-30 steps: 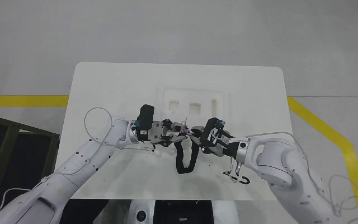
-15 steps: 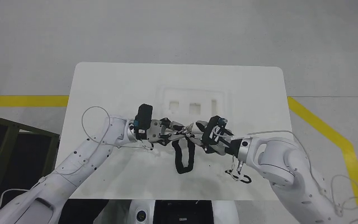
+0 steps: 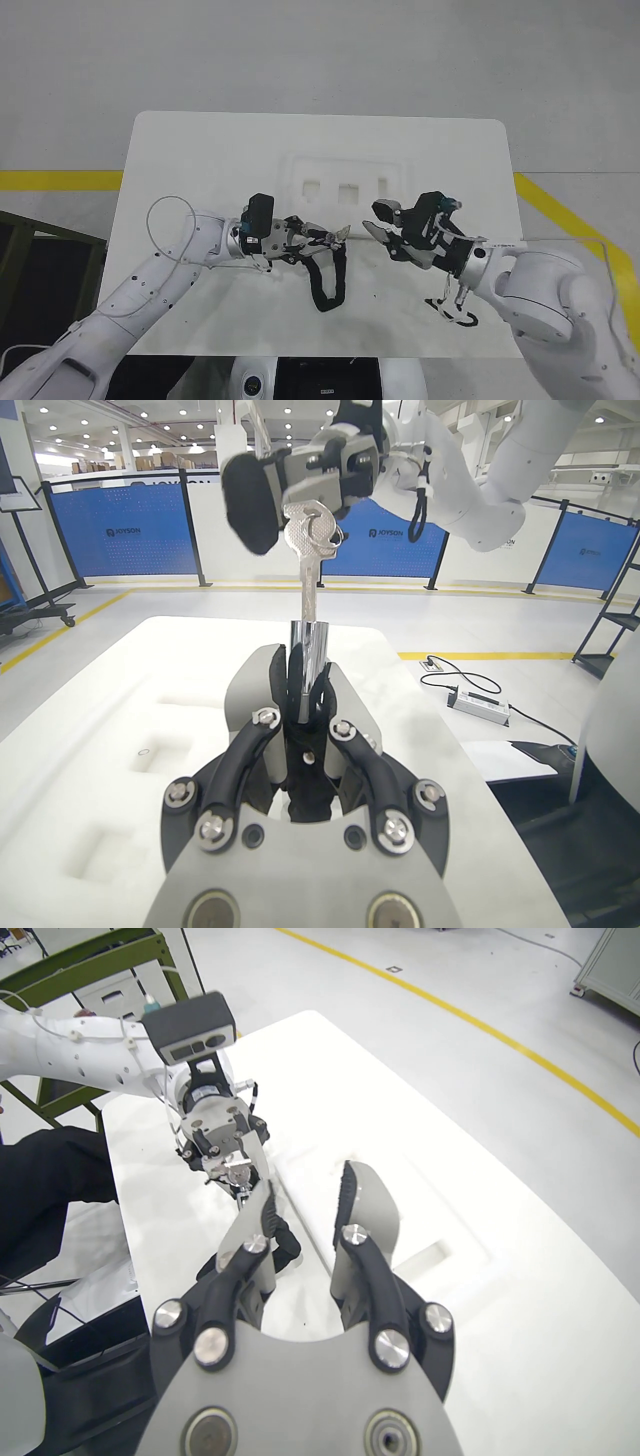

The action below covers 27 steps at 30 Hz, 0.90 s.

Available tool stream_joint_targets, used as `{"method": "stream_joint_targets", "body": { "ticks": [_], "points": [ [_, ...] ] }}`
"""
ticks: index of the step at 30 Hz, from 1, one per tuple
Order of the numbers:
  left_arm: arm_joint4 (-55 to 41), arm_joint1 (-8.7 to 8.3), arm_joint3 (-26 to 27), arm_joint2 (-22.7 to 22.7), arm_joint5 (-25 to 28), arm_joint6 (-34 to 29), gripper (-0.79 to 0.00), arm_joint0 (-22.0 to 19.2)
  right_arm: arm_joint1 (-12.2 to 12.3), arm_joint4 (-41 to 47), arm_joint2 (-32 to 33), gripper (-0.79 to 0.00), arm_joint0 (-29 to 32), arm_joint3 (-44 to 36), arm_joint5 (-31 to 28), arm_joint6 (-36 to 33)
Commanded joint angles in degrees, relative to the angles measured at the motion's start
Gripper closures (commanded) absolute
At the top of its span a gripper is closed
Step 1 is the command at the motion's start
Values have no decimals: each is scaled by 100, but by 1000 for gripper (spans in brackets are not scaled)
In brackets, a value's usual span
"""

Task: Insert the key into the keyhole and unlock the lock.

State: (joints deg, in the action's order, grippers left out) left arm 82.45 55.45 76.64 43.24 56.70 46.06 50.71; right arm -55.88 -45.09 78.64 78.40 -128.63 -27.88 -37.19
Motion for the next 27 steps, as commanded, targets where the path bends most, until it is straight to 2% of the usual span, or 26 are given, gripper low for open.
{"method": "stream_joint_targets", "body": {
  "ticks": [1,7,15,27],
  "points": [
    [-20,7,-22,16,-10,-11,0,32,12,37,94,0,56,-45,-94,31],
    [-4,31,16,42,8,-99,0,70,25,15,156,0,145,-137,-103,62],
    [4,98,49,-18,77,-262,0,73,4,-164,-170,0,-25,-190,-94,58],
    [-59,187,16,-22,100,-156,0,97,-27,-256,-605,0,-232,-132,-120,-5]
  ]
}}
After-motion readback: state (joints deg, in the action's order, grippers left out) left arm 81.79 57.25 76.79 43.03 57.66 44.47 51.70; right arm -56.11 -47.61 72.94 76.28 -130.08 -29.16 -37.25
